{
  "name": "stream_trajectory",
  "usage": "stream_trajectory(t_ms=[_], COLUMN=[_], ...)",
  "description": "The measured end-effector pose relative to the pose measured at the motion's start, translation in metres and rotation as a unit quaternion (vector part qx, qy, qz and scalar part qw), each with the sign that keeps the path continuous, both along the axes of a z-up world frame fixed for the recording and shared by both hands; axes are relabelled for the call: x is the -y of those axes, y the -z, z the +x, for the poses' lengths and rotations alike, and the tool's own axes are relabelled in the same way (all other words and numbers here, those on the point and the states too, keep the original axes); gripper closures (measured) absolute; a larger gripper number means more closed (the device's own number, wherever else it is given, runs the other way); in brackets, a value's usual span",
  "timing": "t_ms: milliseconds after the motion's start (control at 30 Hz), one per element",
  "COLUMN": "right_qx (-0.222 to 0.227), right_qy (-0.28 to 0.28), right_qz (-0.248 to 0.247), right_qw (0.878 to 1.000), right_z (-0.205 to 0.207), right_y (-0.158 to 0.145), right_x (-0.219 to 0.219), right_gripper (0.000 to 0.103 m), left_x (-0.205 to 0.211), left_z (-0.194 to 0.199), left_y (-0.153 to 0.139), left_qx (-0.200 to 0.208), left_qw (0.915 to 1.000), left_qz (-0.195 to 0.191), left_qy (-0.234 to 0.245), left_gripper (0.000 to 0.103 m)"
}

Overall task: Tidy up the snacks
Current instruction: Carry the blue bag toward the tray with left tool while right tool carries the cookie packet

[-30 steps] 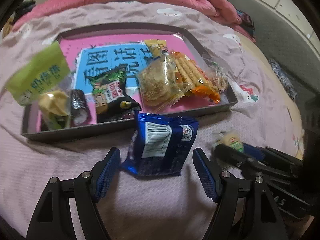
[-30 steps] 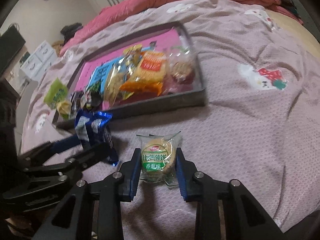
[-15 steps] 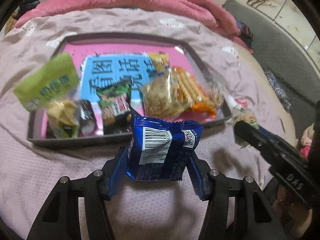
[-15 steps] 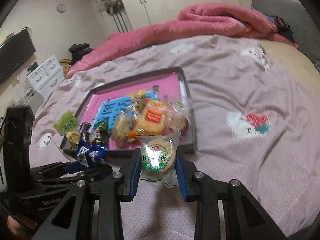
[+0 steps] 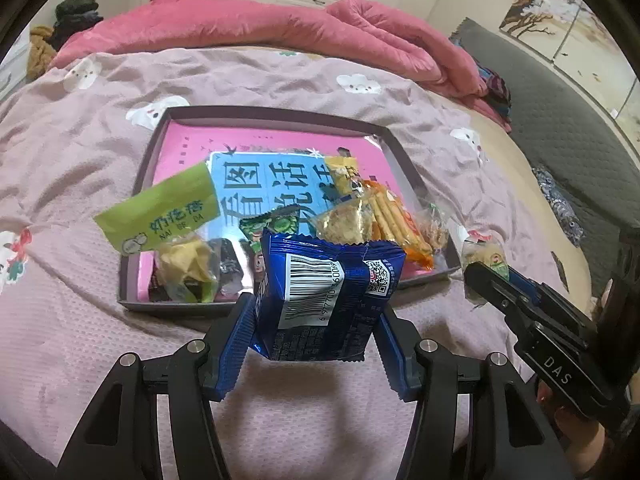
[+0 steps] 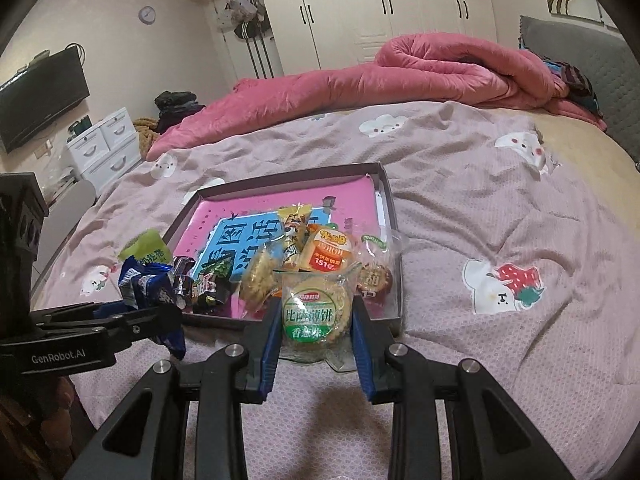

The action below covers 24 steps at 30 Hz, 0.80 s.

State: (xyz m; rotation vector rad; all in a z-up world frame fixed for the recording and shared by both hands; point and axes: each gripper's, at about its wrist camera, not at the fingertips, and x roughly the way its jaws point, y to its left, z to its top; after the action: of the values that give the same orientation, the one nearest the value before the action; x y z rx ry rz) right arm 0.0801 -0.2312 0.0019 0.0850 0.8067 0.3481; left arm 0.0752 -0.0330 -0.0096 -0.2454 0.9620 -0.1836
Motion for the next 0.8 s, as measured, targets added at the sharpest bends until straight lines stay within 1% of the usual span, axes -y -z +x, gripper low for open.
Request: stream_trajectory(t_ms=[300,800], right_qx=[0.02,0.048], right_qy=[-0.004,-0.001], right_qz=[-0.003,0.007], right_qw=[1.0,0.999], right_z=[0.001,0.024], right_y=[-0.008,-0.018], right_x=[-0.003,0.0], right_gripper=[0.07,0.07], left_x=[-0.012,-0.056], left_z=[0.003,0.02], left_y=[-0.012,-0.022], left_qx=[0.02,0.041], left_qw=[0.9996,0.9961], left_qz=[0.005,-0.002], left_qy=[-0.017,-0.078], left_gripper=[0.044,0.044])
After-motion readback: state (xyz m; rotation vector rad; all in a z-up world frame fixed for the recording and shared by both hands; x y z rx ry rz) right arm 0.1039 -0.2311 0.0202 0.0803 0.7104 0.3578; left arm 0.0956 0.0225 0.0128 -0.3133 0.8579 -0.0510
